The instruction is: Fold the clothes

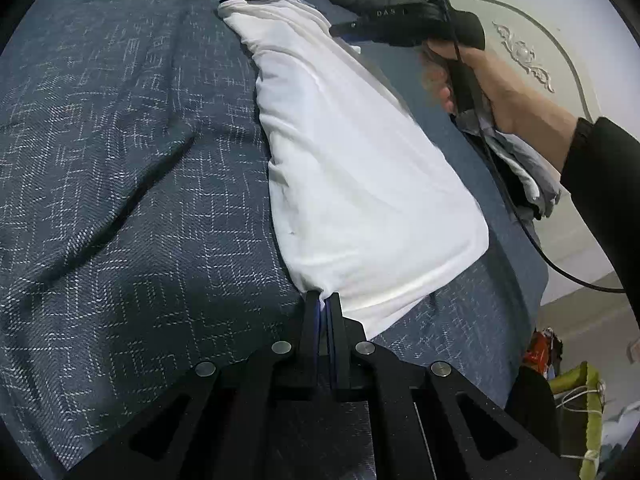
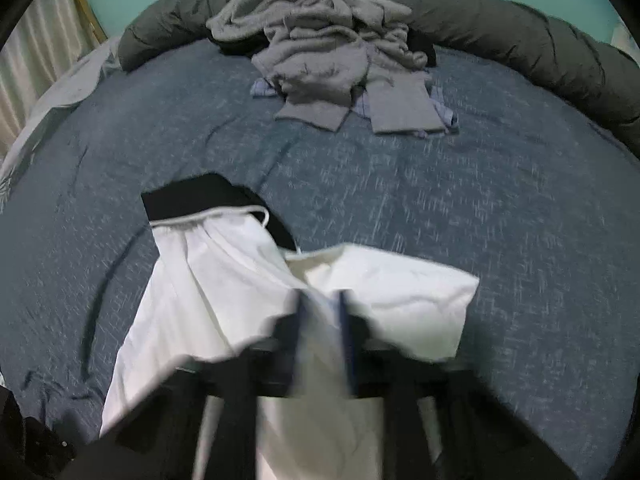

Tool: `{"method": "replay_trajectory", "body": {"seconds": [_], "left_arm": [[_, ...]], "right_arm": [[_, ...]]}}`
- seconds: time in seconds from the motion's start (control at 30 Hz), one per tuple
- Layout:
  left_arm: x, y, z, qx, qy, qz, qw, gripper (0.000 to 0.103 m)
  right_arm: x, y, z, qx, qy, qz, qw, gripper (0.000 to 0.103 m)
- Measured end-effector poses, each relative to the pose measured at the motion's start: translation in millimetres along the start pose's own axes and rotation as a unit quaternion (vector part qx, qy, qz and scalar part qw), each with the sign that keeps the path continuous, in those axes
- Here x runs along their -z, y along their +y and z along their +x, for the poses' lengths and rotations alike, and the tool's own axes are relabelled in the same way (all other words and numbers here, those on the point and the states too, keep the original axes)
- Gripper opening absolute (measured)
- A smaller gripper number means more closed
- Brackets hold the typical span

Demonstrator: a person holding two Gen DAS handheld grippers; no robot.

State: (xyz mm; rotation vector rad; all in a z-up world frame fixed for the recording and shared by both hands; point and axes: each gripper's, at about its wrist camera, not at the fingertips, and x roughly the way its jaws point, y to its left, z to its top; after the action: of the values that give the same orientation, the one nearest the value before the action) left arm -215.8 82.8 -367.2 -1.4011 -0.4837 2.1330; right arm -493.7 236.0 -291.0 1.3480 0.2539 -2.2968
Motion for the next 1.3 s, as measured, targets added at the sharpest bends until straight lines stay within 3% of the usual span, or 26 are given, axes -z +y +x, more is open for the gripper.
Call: {"method": "replay_trajectory", "body": {"seconds": [0.2, 0.33, 0.47, 0.57, 0.67, 0.77, 0.87, 0.97, 1.0, 1.2, 1.3], "left_arm": [[2.7, 0.8, -2.4, 0.000, 0.001, 0.000, 1.0000, 0.003], [3.4, 2.5, -4.2, 0.004, 0.004, -0.001, 1.0000, 0.003], [5.4, 3.7, -6.2, 0.004, 0.004, -0.001, 1.0000, 0.003], [6.9, 4.8, -7.9, 0.004, 0.004, -0.001, 1.0000, 0.003], [8.3, 6.5, -9.4, 0.005, 0.005, -0.002, 1.0000, 0.003], [8.6, 7.7, -10.3, 0.006, 0.005, -0.002, 1.0000, 0.003], [8.9, 8.8, -11.3, 0.006, 0.006, -0.002, 1.0000, 0.003], [10.4, 9.9, -12.9, 0.006, 0.006, -0.002, 1.0000, 0.003], [10.9, 10.3, -13.4, 0.006, 0.006, -0.002, 1.0000, 0.003], [14.6, 12.4, -16.5, 0.007, 0.007, -0.002, 1.0000, 0.003], [16.5, 14.0, -18.1, 0.007, 0.008, -0.001, 0.9999, 0.003]], "right_arm": [[-6.7, -12.5, -0.8, 0.009, -0.019, 0.022, 1.000, 0.000], [-7.3, -14.4, 0.8, -0.057, -0.013, 0.041, 0.997, 0.000], [-5.6, -11.8, 3.3, -0.051, -0.004, 0.042, 0.998, 0.018], [-4.4, -10.7, 2.0, -0.063, -0.012, 0.044, 0.997, 0.019], [-3.8, -8.9, -0.6, -0.075, -0.020, 0.045, 0.996, 0.030], [-5.0, -4.7, 2.2, -0.077, -0.015, 0.035, 0.996, 0.031], [-5.9, -1.2, 5.3, -0.076, -0.015, 0.029, 0.997, 0.030], [-7.2, 1.9, 7.4, -0.075, -0.018, 0.020, 0.997, 0.006], [-8.1, 3.0, 8.2, -0.069, -0.020, 0.015, 0.997, 0.003], [-18.3, -8.9, 4.4, -0.024, -0.052, 0.039, 0.998, 0.001], [-24.5, -13.1, 13.9, 0.010, -0.036, 0.048, 0.998, 0.001]]}}
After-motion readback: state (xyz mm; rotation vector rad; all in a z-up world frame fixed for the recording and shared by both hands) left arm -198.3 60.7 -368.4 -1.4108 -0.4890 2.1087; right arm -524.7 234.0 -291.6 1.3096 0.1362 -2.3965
